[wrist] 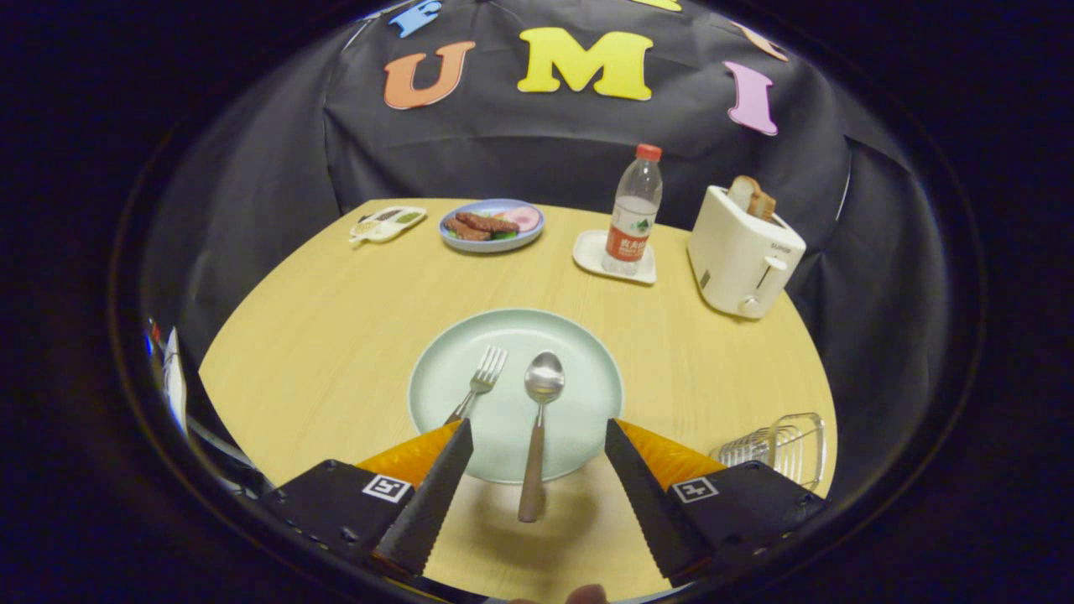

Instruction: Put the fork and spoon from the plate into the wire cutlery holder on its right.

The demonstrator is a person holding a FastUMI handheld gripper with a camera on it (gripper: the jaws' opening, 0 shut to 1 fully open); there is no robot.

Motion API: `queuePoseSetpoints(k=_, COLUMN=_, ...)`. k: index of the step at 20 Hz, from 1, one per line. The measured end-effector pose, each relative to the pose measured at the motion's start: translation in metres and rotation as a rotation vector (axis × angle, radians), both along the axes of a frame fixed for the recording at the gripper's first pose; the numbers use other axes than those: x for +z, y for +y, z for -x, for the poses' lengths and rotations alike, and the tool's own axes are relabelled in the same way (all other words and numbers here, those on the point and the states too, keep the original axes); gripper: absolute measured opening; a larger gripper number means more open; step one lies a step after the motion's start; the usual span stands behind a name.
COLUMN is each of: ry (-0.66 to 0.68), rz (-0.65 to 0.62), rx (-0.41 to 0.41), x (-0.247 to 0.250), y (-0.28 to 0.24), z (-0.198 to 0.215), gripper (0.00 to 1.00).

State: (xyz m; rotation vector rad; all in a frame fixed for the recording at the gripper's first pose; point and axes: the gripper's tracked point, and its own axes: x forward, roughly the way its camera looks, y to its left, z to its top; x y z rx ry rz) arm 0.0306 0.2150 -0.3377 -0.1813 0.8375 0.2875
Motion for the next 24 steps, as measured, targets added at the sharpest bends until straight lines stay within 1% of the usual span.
queuePoseSetpoints(k=1, ry=0.023, rz=0.007, rx=0.000, x=-0.008, y=0.001, z=-0.002, gripper=0.96)
queuePoseSetpoints(k=4, ry=0.069, rz=0.039, rx=-0.010, x=-0.032, y=0.003, z=-0.010, gripper=0.87)
queuePoseSetpoints(k=5, ry=0.088, rz=0.044, rx=-0.012, x=-0.037, y=0.003, z=-0.010, gripper=0.79)
queuePoseSetpoints(k=6, ry=0.104, rz=0.044, rx=-0.014, x=-0.042, y=0.003, z=-0.009, gripper=0.73)
queuePoseSetpoints(k=8, ry=0.130, rz=0.051, rx=-0.024, x=-0.049, y=0.003, z=-0.010, gripper=0.58)
queuePoseSetpoints(k=9, ry=0.137, rz=0.052, rx=-0.036, x=-0.049, y=0.002, z=-0.009, gripper=0.44)
queuePoseSetpoints(k=10, ry=0.146, rz=0.049, rx=-0.042, x=-0.050, y=0.002, z=-0.008, gripper=0.36)
queuePoseSetpoints(k=11, ry=0.150, rz=0.055, rx=-0.047, x=-0.049, y=0.000, z=-0.008, gripper=0.22)
queuePoseSetpoints(k=12, ry=0.153, rz=0.056, rx=-0.048, x=-0.051, y=-0.002, z=-0.008, gripper=0.15)
queuePoseSetpoints(k=13, ry=0.166, rz=0.060, rx=-0.052, x=-0.049, y=-0.004, z=-0.006, gripper=0.12)
queuePoseSetpoints(k=14, ry=0.174, rz=0.043, rx=-0.059, x=-0.051, y=-0.002, z=-0.007, gripper=0.12)
queuePoseSetpoints(k=15, ry=0.196, rz=0.035, rx=-0.062, x=-0.046, y=-0.004, z=-0.003, gripper=0.03)
queuePoseSetpoints(k=16, ry=0.204, rz=0.023, rx=-0.067, x=-0.043, y=-0.004, z=-0.002, gripper=0.03)
queuePoseSetpoints(k=17, ry=0.214, rz=0.013, rx=-0.070, x=-0.039, y=-0.004, z=-0.003, gripper=0.00)
queuePoseSetpoints(k=20, ry=0.249, rz=-0.009, rx=-0.084, x=-0.017, y=-0.009, z=0.000, gripper=0.00)
queuePoseSetpoints(k=24, ry=0.320, rz=-0.032, rx=-0.084, x=0.036, y=-0.029, z=0.015, gripper=0.00)
